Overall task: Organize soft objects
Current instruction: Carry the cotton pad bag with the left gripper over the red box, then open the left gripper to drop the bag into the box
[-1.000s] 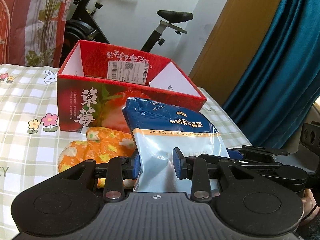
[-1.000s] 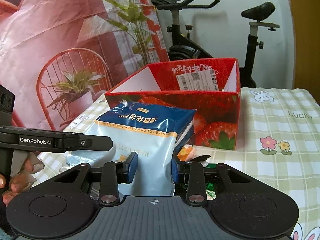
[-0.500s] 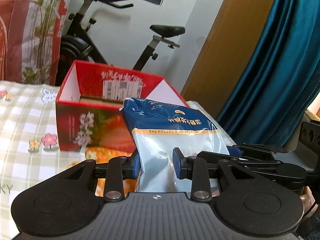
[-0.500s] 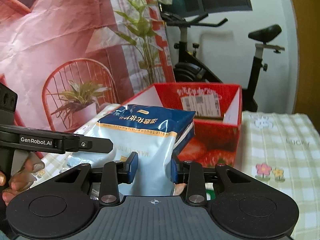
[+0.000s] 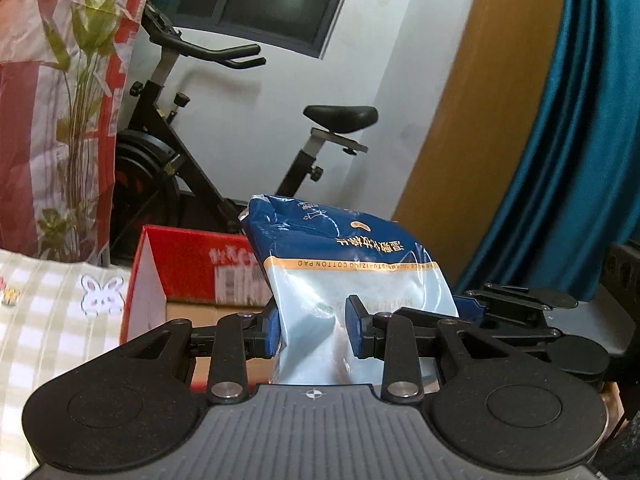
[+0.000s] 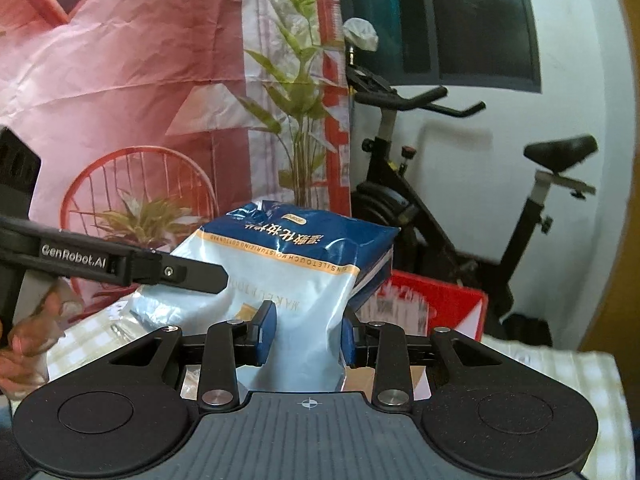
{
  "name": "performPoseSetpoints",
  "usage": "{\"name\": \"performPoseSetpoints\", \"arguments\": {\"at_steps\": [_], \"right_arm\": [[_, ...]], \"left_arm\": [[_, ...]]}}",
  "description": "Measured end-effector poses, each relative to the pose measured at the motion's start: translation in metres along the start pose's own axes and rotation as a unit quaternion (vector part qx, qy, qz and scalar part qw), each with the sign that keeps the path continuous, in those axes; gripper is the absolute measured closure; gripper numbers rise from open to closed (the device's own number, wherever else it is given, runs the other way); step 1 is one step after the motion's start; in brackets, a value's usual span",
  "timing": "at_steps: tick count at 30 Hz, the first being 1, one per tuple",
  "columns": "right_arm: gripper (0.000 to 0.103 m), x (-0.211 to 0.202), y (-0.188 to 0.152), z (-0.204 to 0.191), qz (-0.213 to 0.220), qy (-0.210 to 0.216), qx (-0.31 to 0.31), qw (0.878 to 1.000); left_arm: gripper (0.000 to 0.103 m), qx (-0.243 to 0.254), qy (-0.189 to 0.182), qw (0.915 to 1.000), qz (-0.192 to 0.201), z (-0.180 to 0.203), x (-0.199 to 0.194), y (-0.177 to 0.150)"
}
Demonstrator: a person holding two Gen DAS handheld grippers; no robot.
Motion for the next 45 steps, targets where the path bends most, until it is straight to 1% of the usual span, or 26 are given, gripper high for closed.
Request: {"name": "performPoseSetpoints", "arguments": {"at_steps": [3, 7, 10, 13, 18, 22, 26, 29, 34, 35, 36, 37, 39, 45], "right_arm": [[0.072, 0.021, 0.01, 0.008, 0.004, 0.002, -0.008, 1.0], [0.072, 0.052, 0.011, 0.021, -0.003, -0.006, -0.012, 1.0], [0.072, 0.071, 0.008, 0.03, -0.013, -0.012, -0.012, 1.0], [0.072, 0.09, 0.005, 0.038, -0.028, -0.017, -0.011, 0.999], [0.072, 0.12, -0.003, 0.05, -0.056, -0.025, -0.007, 0.998], [0.072, 0.139, -0.009, 0.062, -0.078, -0.029, 0.022, 0.996], [0.072, 0.148, -0.011, 0.065, -0.099, -0.034, 0.026, 0.994], [0.072, 0.155, -0.016, 0.066, -0.128, -0.045, 0.033, 0.99], [0.071, 0.164, -0.021, 0.063, -0.163, -0.076, 0.029, 0.983], [0.069, 0.165, -0.022, 0.061, -0.168, -0.084, 0.025, 0.982], [0.064, 0.165, -0.022, 0.059, -0.168, -0.093, 0.018, 0.981], [0.062, 0.164, -0.022, 0.057, -0.165, -0.099, 0.012, 0.981], [0.057, 0.161, -0.021, 0.052, -0.16, -0.1, 0.004, 0.982], [0.052, 0.148, -0.018, 0.044, -0.154, -0.106, -0.004, 0.982]], "left_arm": [[0.069, -0.009, 0.003, 0.9999, -0.005, -0.011, 0.015, 0.007], [0.069, -0.034, 0.005, 0.9993, -0.013, -0.027, 0.036, 0.012], [0.069, -0.039, 0.01, 0.9989, -0.024, -0.035, 0.051, 0.013], [0.069, -0.037, 0.015, 0.9984, -0.04, -0.043, 0.067, 0.013], [0.069, -0.048, 0.019, 0.9968, -0.06, -0.054, 0.085, 0.009], [0.069, -0.042, 0.025, 0.9956, -0.08, -0.058, 0.099, 0.004], [0.069, -0.041, 0.032, 0.9941, -0.096, -0.062, 0.11, 0.0], [0.069, -0.041, 0.032, 0.9924, -0.112, -0.063, 0.117, -0.004], [0.069, -0.015, 0.039, 0.9906, -0.13, -0.058, 0.122, -0.009], [0.068, -0.013, 0.04, 0.9905, -0.131, -0.058, 0.121, -0.01], [0.063, -0.011, 0.043, 0.9904, -0.131, -0.058, 0.12, -0.009], [0.057, -0.009, 0.047, 0.9906, -0.128, -0.058, 0.118, -0.008], [0.05, -0.002, 0.051, 0.9914, -0.12, -0.057, 0.114, -0.006], [0.049, 0.009, 0.067, 0.9917, -0.109, -0.059, 0.096, 0.0]]}}
Point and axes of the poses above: each gripper's, at about its wrist camera, not at the fingertips, and x roughly the way its jaws point, z to its right, y to its top, the point moved 5 cm from there along x, roughly the way its jaws point, and after that the axes turned 5 degrees about x, right-handed, at the moved point
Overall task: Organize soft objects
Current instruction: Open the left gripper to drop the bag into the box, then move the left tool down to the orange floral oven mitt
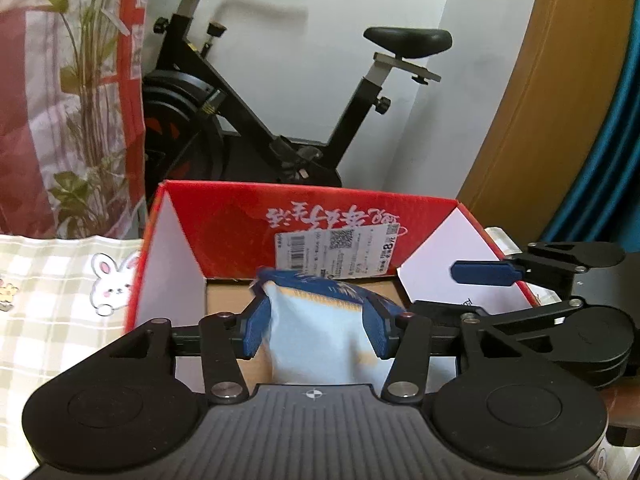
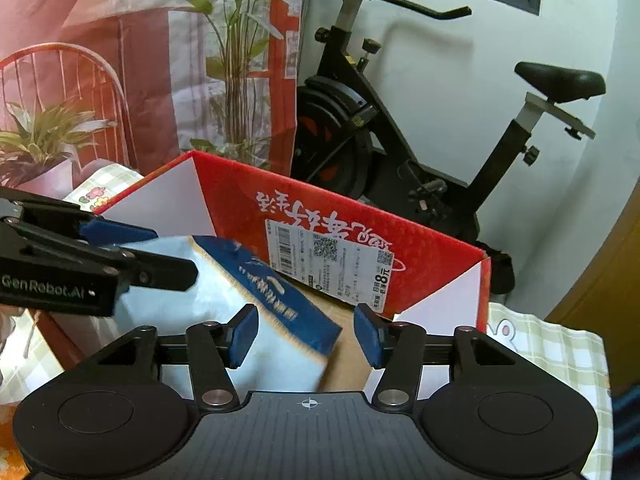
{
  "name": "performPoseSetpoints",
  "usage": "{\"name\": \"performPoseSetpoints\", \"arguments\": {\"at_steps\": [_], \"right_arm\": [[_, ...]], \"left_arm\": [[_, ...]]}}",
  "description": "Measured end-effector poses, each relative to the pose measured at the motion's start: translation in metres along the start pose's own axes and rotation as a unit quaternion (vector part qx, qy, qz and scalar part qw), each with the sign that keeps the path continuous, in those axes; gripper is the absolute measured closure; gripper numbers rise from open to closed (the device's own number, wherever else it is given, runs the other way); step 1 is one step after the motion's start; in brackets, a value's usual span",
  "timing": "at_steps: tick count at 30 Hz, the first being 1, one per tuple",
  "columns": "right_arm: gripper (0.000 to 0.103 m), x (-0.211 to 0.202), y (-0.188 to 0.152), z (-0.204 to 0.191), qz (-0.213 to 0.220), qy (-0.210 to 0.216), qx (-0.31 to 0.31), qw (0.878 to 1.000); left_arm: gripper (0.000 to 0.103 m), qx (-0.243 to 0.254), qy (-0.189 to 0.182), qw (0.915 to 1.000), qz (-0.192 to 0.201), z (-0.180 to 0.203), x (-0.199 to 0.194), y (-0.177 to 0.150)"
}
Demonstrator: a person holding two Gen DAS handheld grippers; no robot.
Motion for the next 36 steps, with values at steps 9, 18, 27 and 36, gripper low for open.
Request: {"name": "performPoseSetpoints", "arguments": {"at_steps": [9, 18, 27, 36], "right_arm": [[0.048, -0.035, -0.005, 0.004, 0.02, -0.013, 0.008, 1.0], [0.047, -0.079, -0.025, 0.007, 0.049, -0.014, 0.033, 0.998], [0.047, -0.122, -0.059, -0.003, 0.076, -0.004, 0.049, 0.996], [0.039, -0.152, -0.101, -0.011, 0.098, 0.004, 0.078, 0.992]], "left_arm": [[0.049, 0.007, 0.019, 0.9995, 0.025, -0.004, -0.042, -0.001], [0.049, 0.008, 0.034, 0.9989, 0.031, -0.003, -0.087, -0.022], [0.049, 0.014, 0.041, 0.9984, 0.037, 0.008, -0.128, -0.056], [0.049, 0.003, 0.044, 0.9982, 0.039, 0.019, -0.151, -0.092]]}}
Point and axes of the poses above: each gripper's, at about its wrist camera, not at the fingertips, and x roughly the way its jaws point, z to its right, y to its top, the point moved 5 cm from there along x, roughly the way its jaws point, and after that the axes turned 5 degrees about x, right-handed, at the moved point
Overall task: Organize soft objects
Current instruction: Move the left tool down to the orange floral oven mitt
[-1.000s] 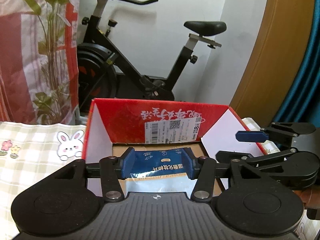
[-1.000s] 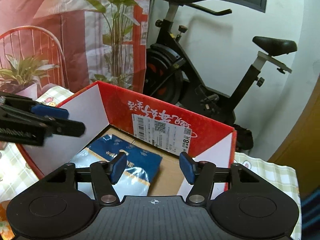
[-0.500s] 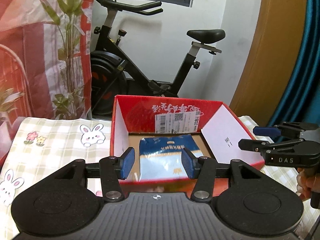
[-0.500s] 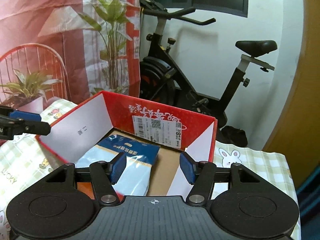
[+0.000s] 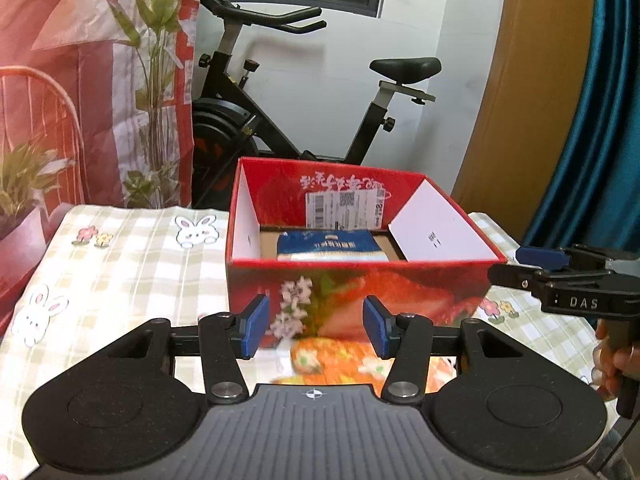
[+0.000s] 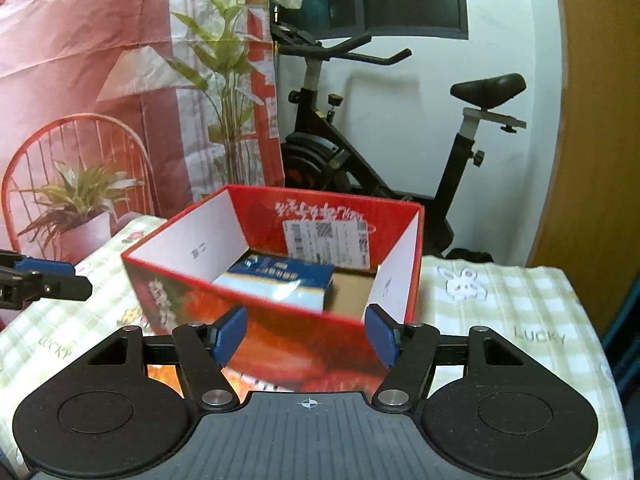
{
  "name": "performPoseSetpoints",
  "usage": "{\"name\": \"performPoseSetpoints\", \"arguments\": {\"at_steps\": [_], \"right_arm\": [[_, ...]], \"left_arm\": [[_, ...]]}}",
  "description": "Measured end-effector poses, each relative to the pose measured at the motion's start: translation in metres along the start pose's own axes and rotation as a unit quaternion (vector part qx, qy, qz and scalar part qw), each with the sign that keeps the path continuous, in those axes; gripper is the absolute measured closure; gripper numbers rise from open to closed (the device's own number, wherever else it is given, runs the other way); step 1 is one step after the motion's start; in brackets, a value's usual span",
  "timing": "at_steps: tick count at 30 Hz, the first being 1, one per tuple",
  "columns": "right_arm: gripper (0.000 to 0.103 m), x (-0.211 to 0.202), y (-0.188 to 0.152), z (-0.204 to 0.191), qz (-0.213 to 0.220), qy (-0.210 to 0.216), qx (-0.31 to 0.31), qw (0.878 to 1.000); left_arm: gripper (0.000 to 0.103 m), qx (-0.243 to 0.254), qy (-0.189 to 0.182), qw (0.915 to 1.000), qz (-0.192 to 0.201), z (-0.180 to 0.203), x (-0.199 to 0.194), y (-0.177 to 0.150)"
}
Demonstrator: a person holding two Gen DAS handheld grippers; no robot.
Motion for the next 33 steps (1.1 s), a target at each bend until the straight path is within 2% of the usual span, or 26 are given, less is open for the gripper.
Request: {"name": "performPoseSetpoints", "arguments": {"at_steps": [2, 6, 13, 17, 27, 33], "right_arm": [[0.034, -0.004, -0.009, -0.003, -0.003, 0.002, 0.001, 1.0], [0.011, -0.012, -0.024, -0.009, 0.002, -0.002, 0.008, 1.0], [0.0, -0.022, -0.045, -0.016, 0.01, -0.018, 0.01, 1.0], [0.001, -0.023, -0.058, -0.015, 0.008, -0.02, 0.01, 1.0], [0.001, -0.021, -0.101, -0.012, -0.035, -0.017, 0.016, 0.999], [0.001, -0.019, -0.106, -0.014, -0.042, -0.002, 0.021, 0.999]], "left_arm": [[0.049, -0.004, 0.0, 1.0, -0.003, 0.002, -0.002, -0.008], [0.049, -0.004, 0.005, 1.0, -0.006, 0.006, -0.004, -0.022], [0.049, -0.005, 0.011, 0.9999, -0.006, 0.01, -0.013, -0.038], [0.049, -0.014, 0.011, 0.9998, -0.008, 0.013, -0.018, -0.048], [0.049, -0.044, 0.0, 0.9985, -0.034, 0.01, -0.02, -0.074], [0.049, -0.052, -0.009, 0.9974, -0.049, 0.011, -0.014, -0.084]]}}
Point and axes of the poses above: each gripper's, at about its wrist camera, not at the fingertips, and x roughly the way its jaws point, z to its right, y to its top, the point moved 5 cm from there along x, roughly the way its jaws point, and after that the axes turned 5 degrees about x, right-handed, at the moved point
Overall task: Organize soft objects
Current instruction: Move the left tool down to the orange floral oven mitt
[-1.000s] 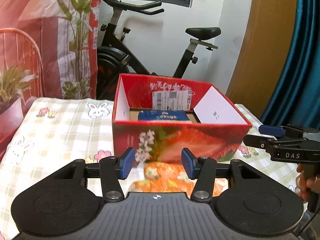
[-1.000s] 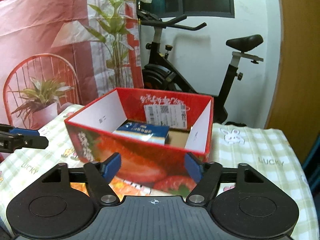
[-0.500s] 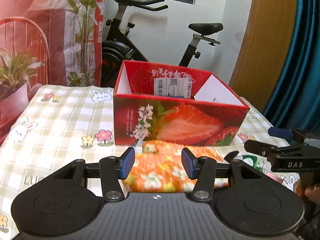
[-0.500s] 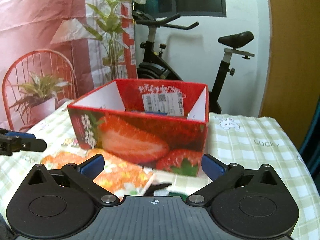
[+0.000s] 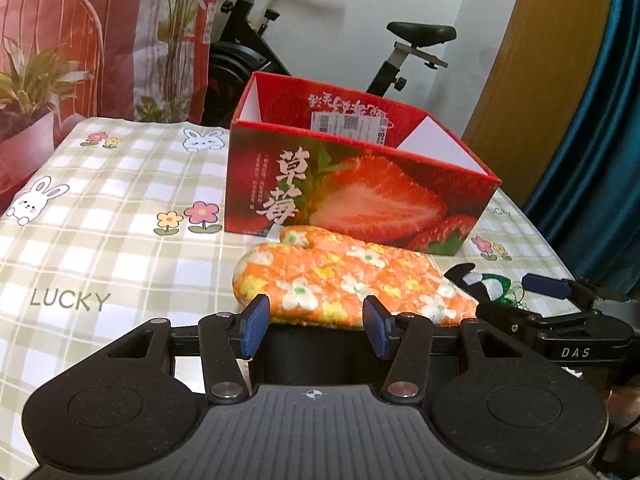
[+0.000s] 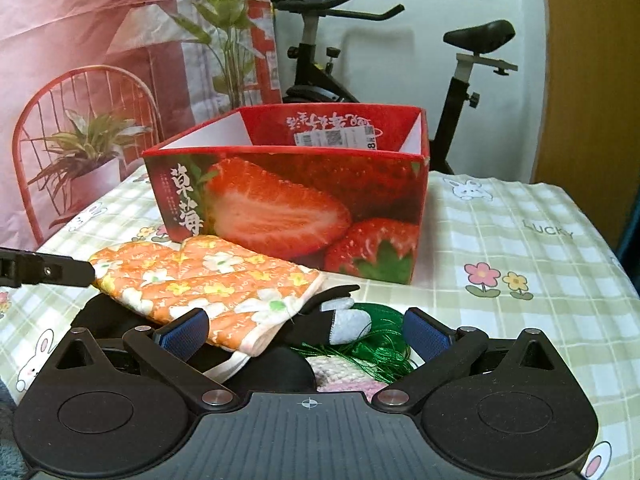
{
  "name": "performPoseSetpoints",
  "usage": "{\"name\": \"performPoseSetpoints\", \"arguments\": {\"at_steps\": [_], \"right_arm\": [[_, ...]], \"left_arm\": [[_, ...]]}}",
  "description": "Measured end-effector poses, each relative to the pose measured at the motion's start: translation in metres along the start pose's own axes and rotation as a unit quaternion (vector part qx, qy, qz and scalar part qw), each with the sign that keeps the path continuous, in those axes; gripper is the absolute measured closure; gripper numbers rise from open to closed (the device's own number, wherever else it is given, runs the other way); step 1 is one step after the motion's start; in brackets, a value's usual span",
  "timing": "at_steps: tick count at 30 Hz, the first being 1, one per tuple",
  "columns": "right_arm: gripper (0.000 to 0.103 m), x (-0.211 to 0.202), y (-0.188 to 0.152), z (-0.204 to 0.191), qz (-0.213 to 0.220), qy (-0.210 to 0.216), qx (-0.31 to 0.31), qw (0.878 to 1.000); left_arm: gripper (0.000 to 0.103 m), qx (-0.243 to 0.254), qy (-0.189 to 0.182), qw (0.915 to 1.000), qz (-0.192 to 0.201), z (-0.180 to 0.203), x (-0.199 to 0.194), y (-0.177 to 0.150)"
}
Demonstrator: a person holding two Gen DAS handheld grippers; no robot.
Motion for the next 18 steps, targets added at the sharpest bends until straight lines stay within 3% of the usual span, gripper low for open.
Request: {"name": "performPoseSetpoints", "arguments": {"at_steps": [7, 18], "right_arm": [[0.009, -0.008, 0.01, -0.007, 0.024, 0.01, -0.01, 1.0], [0.025, 0.0, 0.006, -0.019, 0.006, 0.026, -0.02, 0.999]], "left_arm": [[0.049, -0.02, 0.006, 0.9998, 0.007, -0.012, 0.0, 0.003], [0.05, -0.087, -0.006, 0.9959, -0.022, -0.045, 0.036, 0.015]]}}
Point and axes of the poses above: each gripper's, at about its wrist camera, not at the fingertips, and x roughly the way its jaws point, z to its right, y to its top, the point moved 5 cm from there along x, roughly the way its jaws point, and after that the axes turned 5 degrees about x, right-handed, at the moved point
